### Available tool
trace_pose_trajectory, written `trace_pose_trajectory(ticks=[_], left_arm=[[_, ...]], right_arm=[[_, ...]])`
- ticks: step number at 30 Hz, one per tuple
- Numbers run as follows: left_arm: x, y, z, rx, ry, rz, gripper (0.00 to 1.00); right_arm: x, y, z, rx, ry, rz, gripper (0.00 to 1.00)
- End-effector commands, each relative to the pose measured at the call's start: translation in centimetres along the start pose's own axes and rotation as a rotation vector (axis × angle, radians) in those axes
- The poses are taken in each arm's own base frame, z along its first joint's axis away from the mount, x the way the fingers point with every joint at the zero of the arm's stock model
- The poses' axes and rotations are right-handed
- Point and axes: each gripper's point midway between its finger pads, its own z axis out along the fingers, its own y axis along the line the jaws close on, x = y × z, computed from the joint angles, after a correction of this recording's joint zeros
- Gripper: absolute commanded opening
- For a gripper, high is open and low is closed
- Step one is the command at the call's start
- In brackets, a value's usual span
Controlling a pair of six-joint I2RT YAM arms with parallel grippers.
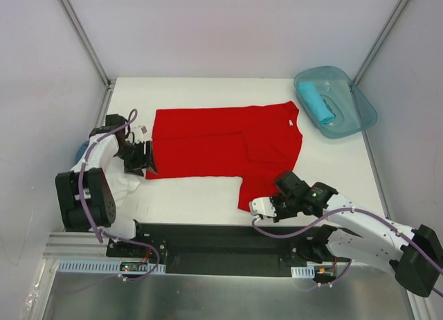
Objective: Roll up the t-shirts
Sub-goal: Fold the T-shirt at the center of the board.
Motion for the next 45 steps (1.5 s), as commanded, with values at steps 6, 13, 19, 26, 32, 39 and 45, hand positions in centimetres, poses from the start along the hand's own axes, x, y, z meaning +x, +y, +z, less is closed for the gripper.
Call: trace_pose_trajectory(ticks=[6, 13, 19, 26, 32, 39, 45], left_arm=[[-0.6, 3.1, 2.6, -0.116, 0.126, -0.032, 0.52], [-0.5, 3.0, 4.6, -0.159, 0.181, 0.042, 0.52], [0.0, 3.4, 5.2, -0.197, 0.220, 0.057, 0.49], [0.5, 3.6, 5.3, -0.221, 0.242, 0.085, 0.33], [-0.5, 1.8, 4.7, -0.177, 0.221, 0.136, 0.00], [-3.2, -0.1, 2.3, -0.154, 0.143, 0.185, 0.00], [-6.3, -1.4, 0.3, -0.150, 0.056, 0.205, 0.00]], right_arm=[[-0.1, 0.4, -1.0, 0.001, 0.001, 0.109, 0.01], [0.2, 0.1, -1.0, 0.012, 0.005, 0.144, 0.01], [0.7, -0.2, -1.2, 0.029, 0.022, 0.163, 0.01], [0.9, -0.7, -1.4, 0.046, 0.035, 0.196, 0.01], [2.5, -3.6, -3.4, 0.177, 0.101, 0.386, 0.01], [3.9, -9.7, -9.1, 0.401, 0.088, 0.602, 0.01], [4.7, -13.9, -13.2, 0.594, 0.084, 0.647, 0.01]])
